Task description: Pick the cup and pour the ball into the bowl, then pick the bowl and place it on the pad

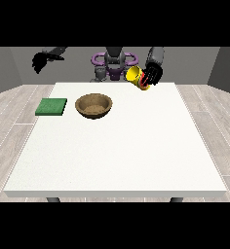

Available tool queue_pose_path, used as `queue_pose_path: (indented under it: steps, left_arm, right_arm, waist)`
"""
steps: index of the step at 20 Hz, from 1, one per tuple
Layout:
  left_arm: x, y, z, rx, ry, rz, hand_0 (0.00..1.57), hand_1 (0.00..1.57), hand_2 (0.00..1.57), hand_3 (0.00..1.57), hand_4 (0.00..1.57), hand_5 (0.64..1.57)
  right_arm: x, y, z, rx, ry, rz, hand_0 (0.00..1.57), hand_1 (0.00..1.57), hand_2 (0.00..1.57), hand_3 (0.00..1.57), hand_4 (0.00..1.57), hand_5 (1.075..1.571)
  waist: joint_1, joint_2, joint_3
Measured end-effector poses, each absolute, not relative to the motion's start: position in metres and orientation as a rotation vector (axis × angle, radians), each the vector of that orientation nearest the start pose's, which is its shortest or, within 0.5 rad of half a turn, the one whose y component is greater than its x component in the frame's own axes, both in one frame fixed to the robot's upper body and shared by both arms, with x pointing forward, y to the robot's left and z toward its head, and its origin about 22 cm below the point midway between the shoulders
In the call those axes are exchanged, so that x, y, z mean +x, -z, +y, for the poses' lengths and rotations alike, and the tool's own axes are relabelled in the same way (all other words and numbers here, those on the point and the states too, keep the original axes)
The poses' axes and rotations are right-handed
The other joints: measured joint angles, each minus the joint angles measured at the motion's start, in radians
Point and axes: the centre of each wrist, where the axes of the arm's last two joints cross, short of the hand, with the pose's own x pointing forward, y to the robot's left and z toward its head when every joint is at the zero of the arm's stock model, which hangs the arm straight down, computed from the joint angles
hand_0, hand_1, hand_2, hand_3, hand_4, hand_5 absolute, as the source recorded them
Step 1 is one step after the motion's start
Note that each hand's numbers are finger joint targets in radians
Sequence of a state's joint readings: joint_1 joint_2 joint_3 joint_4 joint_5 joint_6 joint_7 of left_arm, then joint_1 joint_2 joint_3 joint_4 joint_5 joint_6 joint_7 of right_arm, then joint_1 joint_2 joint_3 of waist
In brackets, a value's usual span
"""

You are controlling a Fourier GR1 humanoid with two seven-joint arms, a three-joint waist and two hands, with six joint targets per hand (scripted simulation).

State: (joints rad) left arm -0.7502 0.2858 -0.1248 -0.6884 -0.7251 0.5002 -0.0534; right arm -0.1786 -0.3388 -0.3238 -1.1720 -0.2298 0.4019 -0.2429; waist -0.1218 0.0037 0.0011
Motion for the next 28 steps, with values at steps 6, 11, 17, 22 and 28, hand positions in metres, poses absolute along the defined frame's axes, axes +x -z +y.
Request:
queue_pose_path:
  steps: [6, 11, 17, 22, 28]
  left_arm:
    - [0.416, -0.049, 0.182, 1.234, 0.991, -1.546, 1.55, 1.55, 1.57, 1.57, 1.53, 1.298]
    - [0.417, -0.056, 0.141, 1.391, 1.259, -1.522, 1.48, 1.48, 1.57, 1.57, 1.57, 1.204]
    - [0.406, -0.047, 0.09, 1.55, 1.632, -1.429, 1.53, 1.53, 1.57, 1.57, 1.56, 1.164]
    - [0.398, -0.038, 0.068, 1.723, 1.935, -1.306, 1.46, 1.46, 1.57, 1.57, 1.48, 1.216]
    - [0.391, -0.034, 0.054, 1.825, 2.118, -1.196, 1.45, 1.45, 1.57, 1.57, 1.53, 1.134]
  right_arm:
    - [0.267, 0.008, -0.394, 0.06, -0.026, -1.639, 0.0, 0.0, 0.0, 0.0, 0.0, 1.571]
    - [0.267, 0.01, -0.402, 0.062, -0.026, -1.646, 0.0, 0.0, 0.0, 0.0, 0.0, 1.571]
    - [0.273, 0.008, -0.402, 0.082, -0.042, -1.653, 0.0, 0.0, 0.0, 0.0, 0.0, 1.57]
    - [0.273, 0.011, -0.404, 0.076, -0.029, -1.637, 0.0, 0.0, 0.0, 0.0, 0.0, 1.571]
    - [0.271, 0.011, -0.409, 0.078, -0.026, -1.636, 0.0, 0.0, 0.0, 0.0, 0.0, 1.571]
  waist:
    - [-0.004, -0.055, 0.001]
    - [-0.01, -0.056, 0.0015]
    - [-0.031, -0.047, 0.0011]
    - [-0.016, -0.065, 0.0008]
    - [-0.009, -0.063, -0.0003]
